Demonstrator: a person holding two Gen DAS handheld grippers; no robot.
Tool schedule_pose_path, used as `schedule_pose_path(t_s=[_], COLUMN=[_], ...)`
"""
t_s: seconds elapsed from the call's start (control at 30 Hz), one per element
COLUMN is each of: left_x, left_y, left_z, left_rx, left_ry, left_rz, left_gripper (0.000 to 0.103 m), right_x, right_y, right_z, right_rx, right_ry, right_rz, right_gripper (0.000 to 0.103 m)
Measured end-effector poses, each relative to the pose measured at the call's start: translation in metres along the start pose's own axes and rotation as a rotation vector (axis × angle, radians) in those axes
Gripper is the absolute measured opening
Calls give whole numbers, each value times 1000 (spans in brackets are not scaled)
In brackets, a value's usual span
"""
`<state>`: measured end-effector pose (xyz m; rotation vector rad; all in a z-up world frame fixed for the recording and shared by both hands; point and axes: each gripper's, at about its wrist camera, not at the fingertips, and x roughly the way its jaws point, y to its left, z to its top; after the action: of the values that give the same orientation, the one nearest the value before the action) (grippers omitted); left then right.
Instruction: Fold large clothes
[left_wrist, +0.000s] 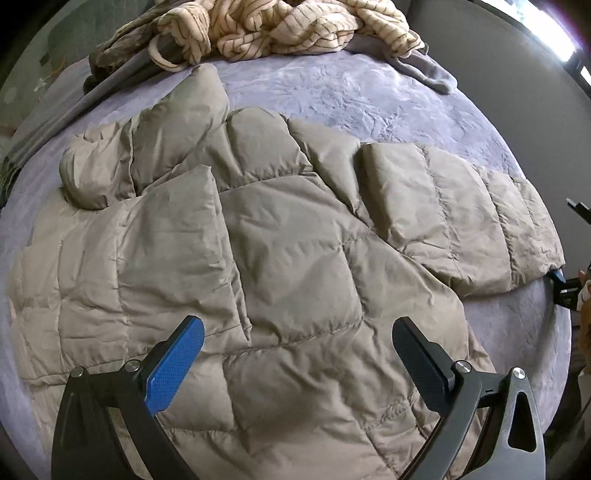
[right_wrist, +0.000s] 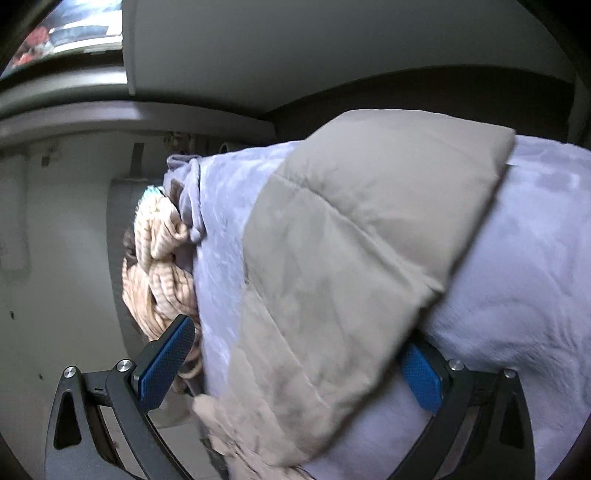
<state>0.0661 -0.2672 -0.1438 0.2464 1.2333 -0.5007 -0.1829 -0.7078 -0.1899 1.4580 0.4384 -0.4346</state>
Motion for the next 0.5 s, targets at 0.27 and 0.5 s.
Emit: schedule_pose_path(t_s=[0.27, 0.5], left_x=[-4, -6], left_y=[6, 25], left_z=[0, -4], left_rx=[-26, -62], left_ry=[3, 1], left_rz=[70, 109], left_gripper=[102, 102], right_x=[16, 12], right_y=[-5, 41], right_z=[7, -5], right_rx=[97, -109], right_ry=[59, 63], right_rz=[53, 36], right_gripper=[12, 8])
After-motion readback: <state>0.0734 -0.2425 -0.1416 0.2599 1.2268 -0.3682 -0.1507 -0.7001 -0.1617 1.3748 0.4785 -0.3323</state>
